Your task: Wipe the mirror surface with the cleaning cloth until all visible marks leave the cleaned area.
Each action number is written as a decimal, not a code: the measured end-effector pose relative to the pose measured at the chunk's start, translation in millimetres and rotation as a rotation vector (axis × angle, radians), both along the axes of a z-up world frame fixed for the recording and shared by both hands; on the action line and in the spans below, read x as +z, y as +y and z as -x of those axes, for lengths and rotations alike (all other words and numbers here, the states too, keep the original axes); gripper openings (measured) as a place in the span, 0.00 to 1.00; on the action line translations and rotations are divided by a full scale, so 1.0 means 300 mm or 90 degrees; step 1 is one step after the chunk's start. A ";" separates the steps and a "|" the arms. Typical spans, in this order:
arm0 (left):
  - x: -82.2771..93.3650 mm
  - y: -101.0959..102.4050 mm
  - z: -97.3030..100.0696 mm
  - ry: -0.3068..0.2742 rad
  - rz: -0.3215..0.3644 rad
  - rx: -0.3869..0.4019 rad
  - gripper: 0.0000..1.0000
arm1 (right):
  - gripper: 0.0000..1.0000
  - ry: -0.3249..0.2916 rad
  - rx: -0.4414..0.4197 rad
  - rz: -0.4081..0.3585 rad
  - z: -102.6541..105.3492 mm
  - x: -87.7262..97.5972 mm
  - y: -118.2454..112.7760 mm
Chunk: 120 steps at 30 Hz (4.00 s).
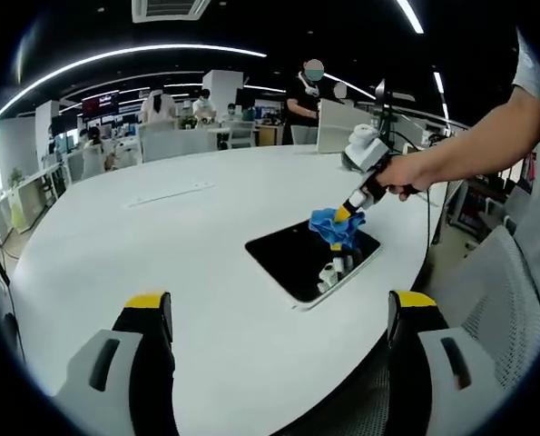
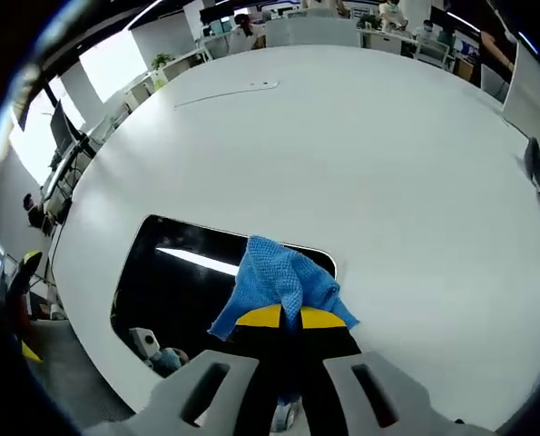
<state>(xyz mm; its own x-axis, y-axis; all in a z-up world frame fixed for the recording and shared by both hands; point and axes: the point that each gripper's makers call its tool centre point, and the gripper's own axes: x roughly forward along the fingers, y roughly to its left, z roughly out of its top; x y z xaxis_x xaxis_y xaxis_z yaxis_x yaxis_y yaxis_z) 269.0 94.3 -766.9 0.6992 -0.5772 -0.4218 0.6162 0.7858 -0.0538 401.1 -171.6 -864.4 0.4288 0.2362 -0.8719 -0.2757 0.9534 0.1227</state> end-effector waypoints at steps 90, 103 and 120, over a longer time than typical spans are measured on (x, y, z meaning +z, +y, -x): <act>0.009 0.042 -0.031 -0.018 -0.016 0.041 0.98 | 0.02 -0.052 -0.018 0.047 0.112 -0.027 -0.396; 0.024 0.053 -0.033 -0.010 0.009 0.055 0.99 | 0.57 -0.240 0.107 -0.109 0.101 0.204 -0.357; 0.031 0.055 -0.033 -0.002 0.015 0.060 0.98 | 0.98 -0.296 0.081 -0.095 0.311 0.238 -0.505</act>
